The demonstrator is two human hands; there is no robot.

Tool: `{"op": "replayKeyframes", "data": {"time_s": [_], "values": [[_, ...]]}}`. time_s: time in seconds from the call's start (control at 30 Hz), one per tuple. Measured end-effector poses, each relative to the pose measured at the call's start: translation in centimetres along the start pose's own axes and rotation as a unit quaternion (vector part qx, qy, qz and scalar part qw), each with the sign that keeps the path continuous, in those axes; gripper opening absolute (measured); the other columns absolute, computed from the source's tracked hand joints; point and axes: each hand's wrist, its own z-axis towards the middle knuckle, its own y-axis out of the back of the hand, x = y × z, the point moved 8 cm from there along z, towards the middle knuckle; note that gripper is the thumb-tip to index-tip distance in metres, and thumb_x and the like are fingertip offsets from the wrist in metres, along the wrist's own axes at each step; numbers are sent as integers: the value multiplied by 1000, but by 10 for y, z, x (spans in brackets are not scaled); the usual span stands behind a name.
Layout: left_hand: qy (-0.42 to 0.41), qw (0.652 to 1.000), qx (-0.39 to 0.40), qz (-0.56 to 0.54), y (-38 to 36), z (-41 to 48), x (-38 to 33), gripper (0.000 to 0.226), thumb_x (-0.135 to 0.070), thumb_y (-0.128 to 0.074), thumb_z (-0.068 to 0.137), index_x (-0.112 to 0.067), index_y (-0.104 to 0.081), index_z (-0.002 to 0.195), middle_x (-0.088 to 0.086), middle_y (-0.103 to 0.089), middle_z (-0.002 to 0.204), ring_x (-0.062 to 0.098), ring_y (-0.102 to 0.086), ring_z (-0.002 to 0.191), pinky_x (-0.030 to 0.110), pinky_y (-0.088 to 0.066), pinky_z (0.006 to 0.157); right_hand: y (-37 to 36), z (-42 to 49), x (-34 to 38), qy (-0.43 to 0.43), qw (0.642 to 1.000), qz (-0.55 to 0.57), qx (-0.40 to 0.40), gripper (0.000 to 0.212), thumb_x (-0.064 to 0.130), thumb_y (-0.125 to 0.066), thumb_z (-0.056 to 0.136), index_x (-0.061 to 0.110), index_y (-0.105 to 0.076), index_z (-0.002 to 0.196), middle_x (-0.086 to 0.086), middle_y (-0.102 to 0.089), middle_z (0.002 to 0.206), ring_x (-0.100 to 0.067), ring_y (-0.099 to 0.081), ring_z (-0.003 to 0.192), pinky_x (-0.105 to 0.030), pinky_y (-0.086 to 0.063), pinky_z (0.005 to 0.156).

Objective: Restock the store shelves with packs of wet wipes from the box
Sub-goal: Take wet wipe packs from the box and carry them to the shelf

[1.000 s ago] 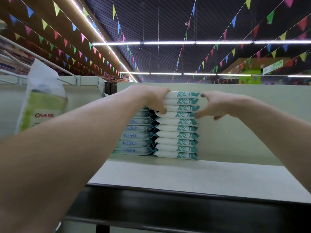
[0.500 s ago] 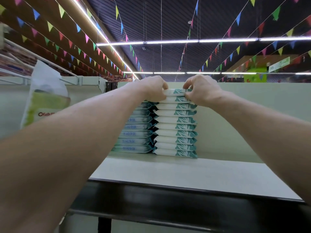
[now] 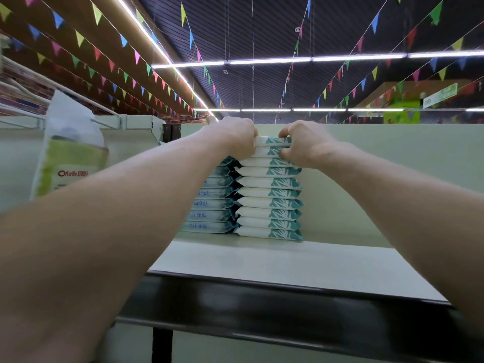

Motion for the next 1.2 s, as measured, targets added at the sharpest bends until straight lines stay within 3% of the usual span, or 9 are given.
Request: {"op": "replayKeyframes", "data": {"time_s": [0.13,0.3,0.47,0.73,1.07,1.2], "values": [[-20,999,-43,13,9,1,-12,35,-20,-53,95,-22,-56,130,4,-54,133,27,-44,125,51,-31,102,12,-7,1,9,999,-35,-17,36,20,-62,92,19,-57,127,-7,-55,121,-23,-59,95,-38,-53,85],[-46,994,-94,26,22,-4,-43,46,-23,-57,94,-25,-48,139,6,-49,138,27,-41,128,48,-30,107,29,-28,-14,5,998,-55,-24,39,26,-65,91,18,-56,128,-6,-57,126,-21,-57,99,-33,-50,82],[-84,991,-103,-20,18,-9,-90,40,-17,-58,89,-20,-55,129,2,-58,127,23,-55,113,38,-51,91,45,-56,-45,-23,995,-100,-12,43,26,-64,90,18,-55,132,-5,-58,128,-23,-56,111,-34,-49,89],[-123,987,-96,-27,22,-22,-184,45,-16,-54,91,-18,-48,136,3,-57,127,22,-57,109,31,-48,76,72,-110,-113,-92,987,-130,21,44,28,-63,90,17,-54,132,-4,-59,124,-23,-56,108,-33,-46,92],[-178,977,-84,-83,32,-33,-277,44,-11,-53,90,-15,-50,134,3,-58,127,23,-58,109,35,-51,88,113,-165,-175,-162,973,-160,29,45,27,-61,93,15,-51,135,-6,-56,128,-23,-53,113,-32,-42,94],[-200,970,-78,-114,34,-38,-298,46,-9,-52,90,-15,-49,135,3,-58,125,23,-58,106,32,-50,81,128,-180,-187,-188,965,-178,26,45,27,-61,93,15,-51,136,-6,-57,128,-24,-54,114,-32,-42,96]]}}
